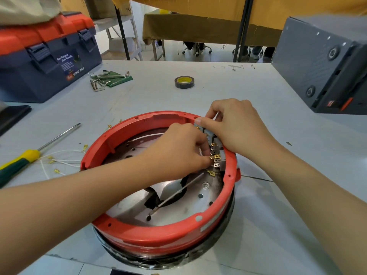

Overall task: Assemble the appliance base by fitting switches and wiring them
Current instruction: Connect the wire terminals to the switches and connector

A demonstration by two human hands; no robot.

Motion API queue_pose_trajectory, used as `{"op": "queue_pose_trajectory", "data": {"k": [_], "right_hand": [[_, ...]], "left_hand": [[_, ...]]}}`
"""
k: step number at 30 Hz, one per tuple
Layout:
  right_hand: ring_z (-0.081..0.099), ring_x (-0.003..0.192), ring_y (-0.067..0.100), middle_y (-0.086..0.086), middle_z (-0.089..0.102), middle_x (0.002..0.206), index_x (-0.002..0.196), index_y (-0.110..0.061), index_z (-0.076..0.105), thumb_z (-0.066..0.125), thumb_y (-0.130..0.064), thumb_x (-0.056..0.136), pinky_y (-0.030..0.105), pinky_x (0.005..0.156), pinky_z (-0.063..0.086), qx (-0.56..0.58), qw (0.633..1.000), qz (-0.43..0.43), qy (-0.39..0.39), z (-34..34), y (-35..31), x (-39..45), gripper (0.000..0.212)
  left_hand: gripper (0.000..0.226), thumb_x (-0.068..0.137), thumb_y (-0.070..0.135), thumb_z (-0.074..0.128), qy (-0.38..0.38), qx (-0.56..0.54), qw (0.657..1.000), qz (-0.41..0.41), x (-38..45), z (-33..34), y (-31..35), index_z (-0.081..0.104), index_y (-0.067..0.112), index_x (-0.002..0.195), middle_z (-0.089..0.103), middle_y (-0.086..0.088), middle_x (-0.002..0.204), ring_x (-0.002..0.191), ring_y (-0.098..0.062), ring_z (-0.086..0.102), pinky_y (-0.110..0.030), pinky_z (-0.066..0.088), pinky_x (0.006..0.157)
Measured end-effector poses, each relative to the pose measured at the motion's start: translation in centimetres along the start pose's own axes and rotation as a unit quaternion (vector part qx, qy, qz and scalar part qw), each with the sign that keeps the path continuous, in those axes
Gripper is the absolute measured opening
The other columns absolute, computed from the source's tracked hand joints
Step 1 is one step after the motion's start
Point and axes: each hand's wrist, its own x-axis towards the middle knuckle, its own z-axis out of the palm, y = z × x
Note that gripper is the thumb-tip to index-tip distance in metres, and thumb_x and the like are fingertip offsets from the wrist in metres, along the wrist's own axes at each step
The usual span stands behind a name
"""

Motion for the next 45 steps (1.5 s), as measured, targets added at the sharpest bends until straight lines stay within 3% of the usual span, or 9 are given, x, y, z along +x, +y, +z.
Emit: {"op": "queue_pose_trajectory", "data": {"k": [3, 15, 19, 25, 45], "right_hand": [[0.053, 0.078, 0.02, -0.011, 0.049, 0.066, 0.076, -0.024, 0.063, 0.063, -0.049, 0.084, 0.029, 0.06, 0.031, 0.004, 1.0, -0.001, 0.0, 0.0, 0.1, 0.0, 0.026], [0.056, 0.076, 0.021, -0.005, 0.053, 0.07, 0.077, -0.023, 0.064, 0.063, -0.049, 0.084, 0.029, 0.062, 0.037, 0.005, 1.0, -0.003, -0.001, 0.0, 0.2, 0.1, 0.027], [0.056, 0.076, 0.019, -0.007, 0.053, 0.069, 0.077, -0.023, 0.063, 0.062, -0.05, 0.084, 0.028, 0.062, 0.037, 0.005, 1.0, -0.004, -0.003, 0.1, 0.1, 0.0, 0.027], [0.055, 0.075, 0.019, -0.009, 0.052, 0.068, 0.077, -0.023, 0.064, 0.062, -0.049, 0.084, 0.028, 0.061, 0.036, 0.006, 1.0, -0.003, -0.004, 0.0, 0.2, 0.1, 0.028], [0.056, 0.074, 0.019, -0.006, 0.054, 0.069, 0.077, -0.023, 0.062, 0.062, -0.049, 0.084, 0.028, 0.059, 0.035, 0.005, 1.0, -0.001, -0.011, -0.1, 0.1, 0.1, 0.027]], "left_hand": [[0.005, 0.077, 0.023, 0.071, -0.003, -0.014, 1.0, 0.002, -0.1, -0.3, -0.4, 0.07, 0.021, 0.073, 0.053, 0.009, 0.049, 0.047, 0.009, 0.05, -0.008, 0.034, 0.045], [0.001, 0.077, 0.021, 0.07, -0.006, 0.016, 0.998, 0.054, -0.4, -0.6, -1.0, 0.07, 0.022, 0.076, 0.055, 0.009, 0.048, 0.051, 0.003, 0.051, -0.01, 0.036, 0.052], [0.009, 0.078, 0.032, 0.072, 0.002, 0.034, 0.997, 0.066, -0.4, -0.5, -1.2, 0.071, 0.023, 0.078, 0.052, 0.01, 0.048, 0.054, 0.005, 0.05, -0.012, 0.032, 0.05], [0.012, 0.081, 0.034, 0.067, 0.032, 0.075, 0.993, 0.084, -0.5, -0.3, -1.2, 0.07, 0.023, 0.078, 0.05, 0.011, 0.053, 0.051, -0.001, 0.046, -0.026, 0.039, 0.056], [0.017, 0.083, 0.023, 0.059, 0.04, 0.076, 0.995, 0.059, -0.4, 0.2, -0.2, 0.06, 0.018, 0.067, 0.056, 0.006, 0.058, 0.062, -0.014, 0.056, -0.028, 0.041, 0.059]]}}
